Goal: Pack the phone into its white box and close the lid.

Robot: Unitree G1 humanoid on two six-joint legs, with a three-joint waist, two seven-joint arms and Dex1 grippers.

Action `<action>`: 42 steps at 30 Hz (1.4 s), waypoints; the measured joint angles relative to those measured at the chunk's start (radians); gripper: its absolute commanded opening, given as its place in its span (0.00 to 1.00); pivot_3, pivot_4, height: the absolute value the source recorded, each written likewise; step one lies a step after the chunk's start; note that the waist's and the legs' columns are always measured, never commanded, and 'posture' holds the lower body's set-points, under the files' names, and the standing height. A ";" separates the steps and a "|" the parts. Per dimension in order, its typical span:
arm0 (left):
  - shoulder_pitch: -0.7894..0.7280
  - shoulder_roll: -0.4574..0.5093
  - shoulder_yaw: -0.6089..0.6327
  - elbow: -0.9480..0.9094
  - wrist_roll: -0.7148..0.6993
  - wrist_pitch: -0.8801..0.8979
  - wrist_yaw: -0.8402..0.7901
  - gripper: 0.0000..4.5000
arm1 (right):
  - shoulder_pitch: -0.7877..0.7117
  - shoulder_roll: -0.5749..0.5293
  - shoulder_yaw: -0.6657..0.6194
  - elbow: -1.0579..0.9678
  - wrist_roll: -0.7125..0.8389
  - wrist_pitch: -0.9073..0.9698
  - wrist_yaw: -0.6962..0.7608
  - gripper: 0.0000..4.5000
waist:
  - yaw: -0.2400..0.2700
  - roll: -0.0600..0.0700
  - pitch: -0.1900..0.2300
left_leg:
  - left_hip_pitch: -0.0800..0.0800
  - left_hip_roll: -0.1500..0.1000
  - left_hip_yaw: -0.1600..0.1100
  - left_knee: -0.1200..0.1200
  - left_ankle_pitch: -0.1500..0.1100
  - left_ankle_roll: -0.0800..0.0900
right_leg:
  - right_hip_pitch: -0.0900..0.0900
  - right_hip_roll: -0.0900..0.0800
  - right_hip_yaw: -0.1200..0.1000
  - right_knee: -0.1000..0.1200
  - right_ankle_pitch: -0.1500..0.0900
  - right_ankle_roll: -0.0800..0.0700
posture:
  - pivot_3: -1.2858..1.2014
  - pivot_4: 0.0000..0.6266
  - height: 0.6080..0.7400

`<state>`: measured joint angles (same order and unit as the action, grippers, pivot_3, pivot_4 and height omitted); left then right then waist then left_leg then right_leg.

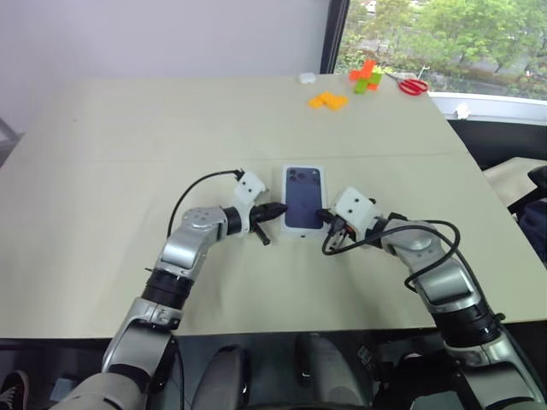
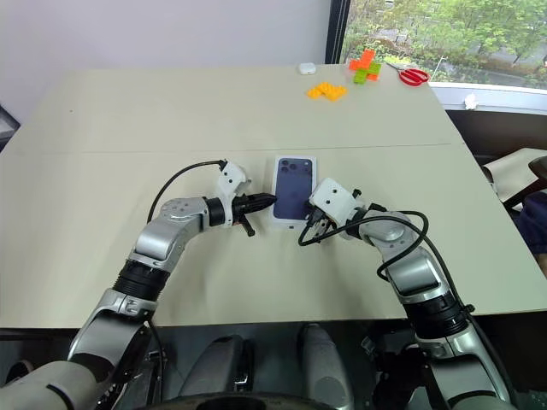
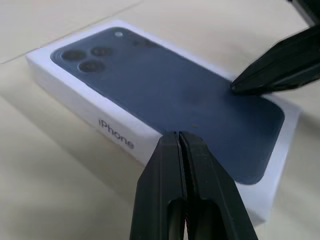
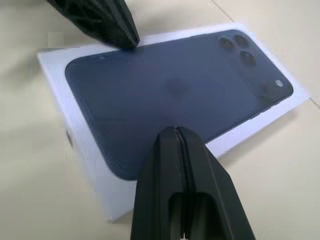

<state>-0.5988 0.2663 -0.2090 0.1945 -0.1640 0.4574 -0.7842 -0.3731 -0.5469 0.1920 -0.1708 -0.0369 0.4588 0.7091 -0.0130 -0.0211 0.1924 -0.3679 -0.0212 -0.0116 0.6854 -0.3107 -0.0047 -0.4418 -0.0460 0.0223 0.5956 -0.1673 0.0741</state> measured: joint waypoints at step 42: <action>0.210 0.487 0.375 -0.059 -0.251 -0.061 -0.327 0.99 | 0.051 -0.254 -0.372 0.007 0.463 0.017 0.334 0.98 | -0.001 0.000 0.001 | -0.002 0.002 0.001 -0.001 0.000 0.000 | -0.003 0.001 -0.001 0.000 -0.001 0.000 | 0.52 0.24 1.00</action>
<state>-0.3884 0.7538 0.1663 0.1359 -0.4150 0.3964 -1.1111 -0.3224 -0.8007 -0.1804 -0.1637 0.4265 0.4759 1.0435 -0.0143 -0.0207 0.1933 -0.3699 -0.0191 -0.0109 0.6848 -0.3110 -0.0042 -0.4444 -0.0452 0.0217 0.5953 -0.1680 0.0741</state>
